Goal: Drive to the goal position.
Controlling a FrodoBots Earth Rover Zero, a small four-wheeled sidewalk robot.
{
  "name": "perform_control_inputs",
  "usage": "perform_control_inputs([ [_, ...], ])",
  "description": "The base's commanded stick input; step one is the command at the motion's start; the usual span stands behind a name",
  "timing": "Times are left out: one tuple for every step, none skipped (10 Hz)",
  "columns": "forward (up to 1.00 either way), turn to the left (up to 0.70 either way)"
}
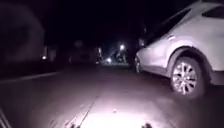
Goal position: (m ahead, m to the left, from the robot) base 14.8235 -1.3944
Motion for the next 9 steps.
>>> perform_control_inputs([
  [0.70, 0.00],
  [0.70, 0.00],
  [0.70, 0.00],
  [0.70, 0.00],
  [0.70, 0.00],
  [0.70, 0.00],
  [0.70, 0.00],
  [0.70, 0.00],
  [0.70, 0.00],
])
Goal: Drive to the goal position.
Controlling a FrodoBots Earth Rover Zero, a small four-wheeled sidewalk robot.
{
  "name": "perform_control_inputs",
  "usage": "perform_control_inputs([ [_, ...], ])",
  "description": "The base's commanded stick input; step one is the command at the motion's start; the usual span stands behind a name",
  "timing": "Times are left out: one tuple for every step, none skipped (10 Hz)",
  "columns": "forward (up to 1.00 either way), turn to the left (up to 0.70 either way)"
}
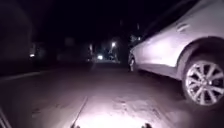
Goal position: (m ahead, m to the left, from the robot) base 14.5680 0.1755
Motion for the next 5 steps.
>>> perform_control_inputs([
  [0.70, 0.00],
  [0.70, 0.00],
  [0.70, 0.00],
  [0.70, 0.00],
  [0.70, 0.00],
])
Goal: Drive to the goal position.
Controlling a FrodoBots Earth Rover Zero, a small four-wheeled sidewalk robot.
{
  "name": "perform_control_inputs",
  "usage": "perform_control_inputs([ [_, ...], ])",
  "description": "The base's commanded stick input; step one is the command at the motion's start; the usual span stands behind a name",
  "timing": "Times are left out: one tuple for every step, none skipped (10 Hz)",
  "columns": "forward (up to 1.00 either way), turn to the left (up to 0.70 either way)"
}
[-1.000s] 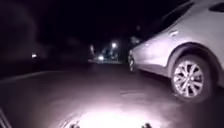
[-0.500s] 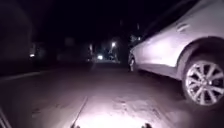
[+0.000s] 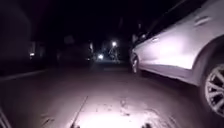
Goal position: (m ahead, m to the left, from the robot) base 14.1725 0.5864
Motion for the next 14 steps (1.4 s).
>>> perform_control_inputs([
  [0.70, 0.00],
  [0.70, 0.00],
  [0.70, 0.00],
  [0.70, 0.00],
  [0.70, 0.00],
  [0.70, 0.00],
  [0.70, 0.00],
  [0.70, 0.00],
  [0.70, 0.00],
  [0.70, 0.00],
  [0.70, 0.00],
  [0.70, 0.00],
  [0.70, 0.00],
  [0.70, 0.00],
])
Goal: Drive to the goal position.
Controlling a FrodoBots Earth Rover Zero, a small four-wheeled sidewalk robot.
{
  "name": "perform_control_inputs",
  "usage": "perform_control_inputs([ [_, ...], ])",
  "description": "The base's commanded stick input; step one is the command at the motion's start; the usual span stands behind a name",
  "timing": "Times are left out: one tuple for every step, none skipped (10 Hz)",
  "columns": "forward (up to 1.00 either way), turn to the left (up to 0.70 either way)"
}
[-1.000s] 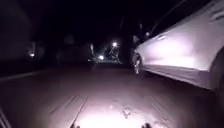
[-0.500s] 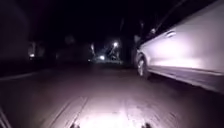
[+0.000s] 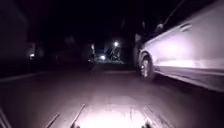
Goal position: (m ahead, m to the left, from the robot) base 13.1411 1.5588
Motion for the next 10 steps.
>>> perform_control_inputs([
  [0.70, 0.00],
  [0.70, 0.00],
  [0.70, 0.00],
  [0.70, 0.00],
  [0.70, 0.00],
  [0.70, 0.00],
  [0.70, 0.00],
  [0.70, 0.00],
  [0.70, 0.00],
  [0.70, 0.00],
])
